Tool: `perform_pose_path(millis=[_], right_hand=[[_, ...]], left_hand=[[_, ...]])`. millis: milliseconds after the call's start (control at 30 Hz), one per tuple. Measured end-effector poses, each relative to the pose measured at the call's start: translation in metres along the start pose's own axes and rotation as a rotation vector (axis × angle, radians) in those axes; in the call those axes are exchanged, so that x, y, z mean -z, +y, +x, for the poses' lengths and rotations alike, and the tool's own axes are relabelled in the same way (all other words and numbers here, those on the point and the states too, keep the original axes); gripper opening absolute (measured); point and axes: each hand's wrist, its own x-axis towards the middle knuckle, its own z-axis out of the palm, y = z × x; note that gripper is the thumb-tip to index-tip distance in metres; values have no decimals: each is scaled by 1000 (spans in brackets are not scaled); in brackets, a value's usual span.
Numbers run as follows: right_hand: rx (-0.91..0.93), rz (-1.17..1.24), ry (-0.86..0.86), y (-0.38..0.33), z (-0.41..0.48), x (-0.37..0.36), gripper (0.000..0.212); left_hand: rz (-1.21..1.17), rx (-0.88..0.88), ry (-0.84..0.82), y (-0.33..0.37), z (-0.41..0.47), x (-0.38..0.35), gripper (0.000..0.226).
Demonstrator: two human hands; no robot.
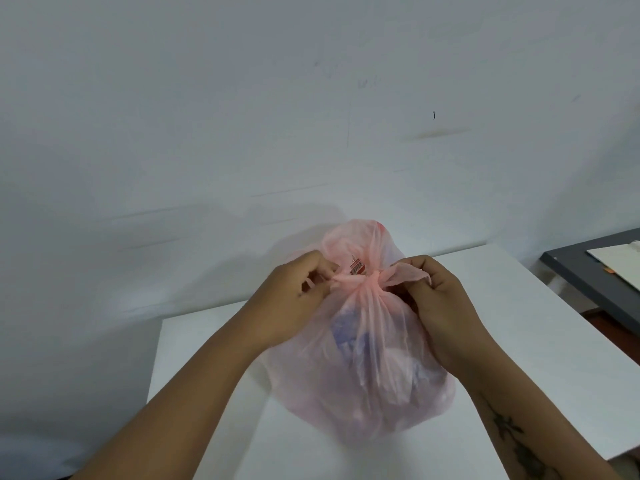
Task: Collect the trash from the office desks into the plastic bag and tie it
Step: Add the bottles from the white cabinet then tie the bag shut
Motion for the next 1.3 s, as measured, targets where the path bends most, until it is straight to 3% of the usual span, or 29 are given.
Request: perform_pose_path(millis=[133, 233, 367, 433, 533, 600, 767, 867, 967, 1067, 1167, 1300], right_hand=[[-68, 148, 11, -2, 3, 1, 10], [-68, 198, 31, -3, 4, -1, 14], [-87, 286, 41, -6, 8, 0, 14], [-90, 284, 13, -5, 7, -2, 15], [-120, 277, -29, -4, 5, -6, 19], [-137, 212, -19, -5, 4, -5, 18], [-162, 94, -51, -11, -1, -6, 23], [-164, 82, -141, -15, -6, -6, 28], [-39, -107, -222, -19, -12, -1, 20], [72, -333, -53, -17, -11, 0, 27], [151, -288, 75, -17, -11, 3, 29], [141, -173, -27, -25, -12, 4, 11]], left_hand=[[-475, 127, 119, 2, -4, 8, 11], [-536, 147, 225, 5, -3, 8, 10], [-429, 118, 321, 7, -1, 10, 9], [-246, 66, 245, 8, -2, 9, 7], [90, -18, 116, 6, -1, 9, 31], [164, -71, 179, 6, 3, 12, 13], [-11, -22, 318, 12, 9, 13, 14], [-293, 107, 433, 20, 9, 11, 16], [-495, 204, 535, 17, 17, 16, 24], [-523, 209, 573, 15, 19, 24, 34], [-493, 185, 624, 13, 17, 32, 30], [-448, 180, 553, 17, 15, 42, 24]])
